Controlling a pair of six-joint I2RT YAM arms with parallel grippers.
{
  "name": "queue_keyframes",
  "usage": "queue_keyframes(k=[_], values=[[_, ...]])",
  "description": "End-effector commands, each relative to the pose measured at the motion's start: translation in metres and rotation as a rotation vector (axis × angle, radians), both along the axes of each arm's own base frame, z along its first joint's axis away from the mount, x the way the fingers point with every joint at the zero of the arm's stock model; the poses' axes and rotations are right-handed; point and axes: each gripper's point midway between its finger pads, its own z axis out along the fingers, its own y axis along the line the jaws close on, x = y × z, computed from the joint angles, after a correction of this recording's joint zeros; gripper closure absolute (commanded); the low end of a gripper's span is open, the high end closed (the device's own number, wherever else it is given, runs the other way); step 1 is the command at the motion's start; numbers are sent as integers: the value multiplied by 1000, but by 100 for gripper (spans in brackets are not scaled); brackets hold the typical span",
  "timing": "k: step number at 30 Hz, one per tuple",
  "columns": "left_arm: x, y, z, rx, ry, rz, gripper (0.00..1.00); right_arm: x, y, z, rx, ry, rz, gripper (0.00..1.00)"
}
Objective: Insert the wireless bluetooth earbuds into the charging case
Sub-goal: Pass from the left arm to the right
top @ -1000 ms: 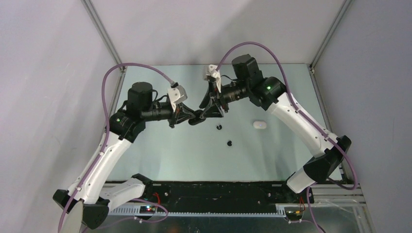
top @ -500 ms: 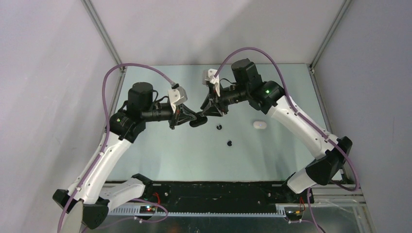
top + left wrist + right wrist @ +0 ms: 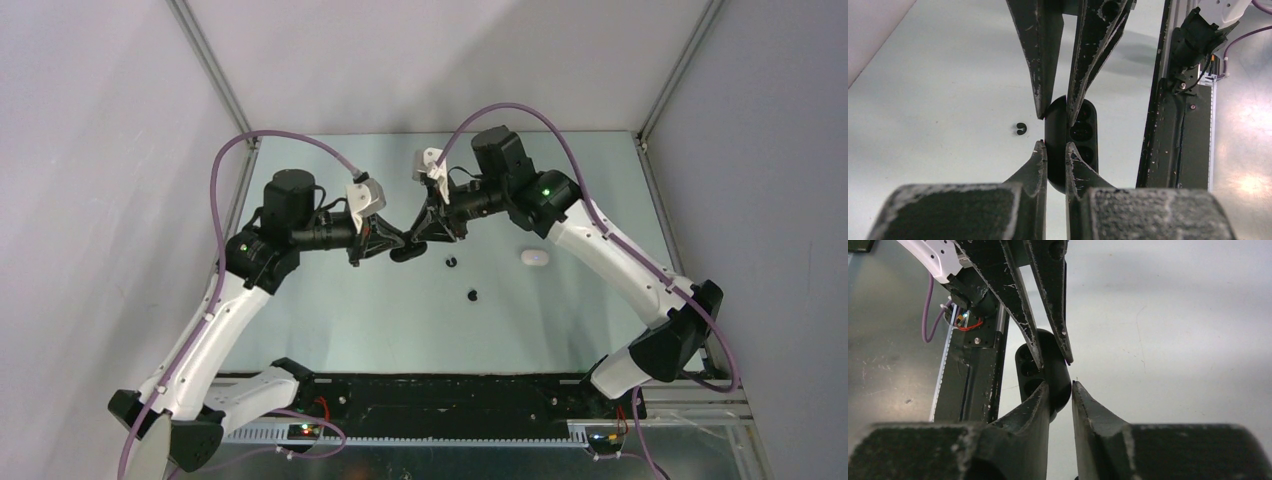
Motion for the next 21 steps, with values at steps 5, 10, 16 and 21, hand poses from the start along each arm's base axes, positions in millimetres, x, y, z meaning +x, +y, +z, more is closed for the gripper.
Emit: queue_keyframes(k=[5,10,16,21], values=[[-2,-2,29,-46,-52,5,86,1,0,8,16,-73,-1,93],[-1,-5,43,-94,55,55,61,4,1,10,3,-190,-7,100],[-5,-12,41,-105,224,44,56,0,3,9,-17,-274,1,100],[-3,-7,21,-52,320,55,50,-2,2,11,-19,-313,-1,100]])
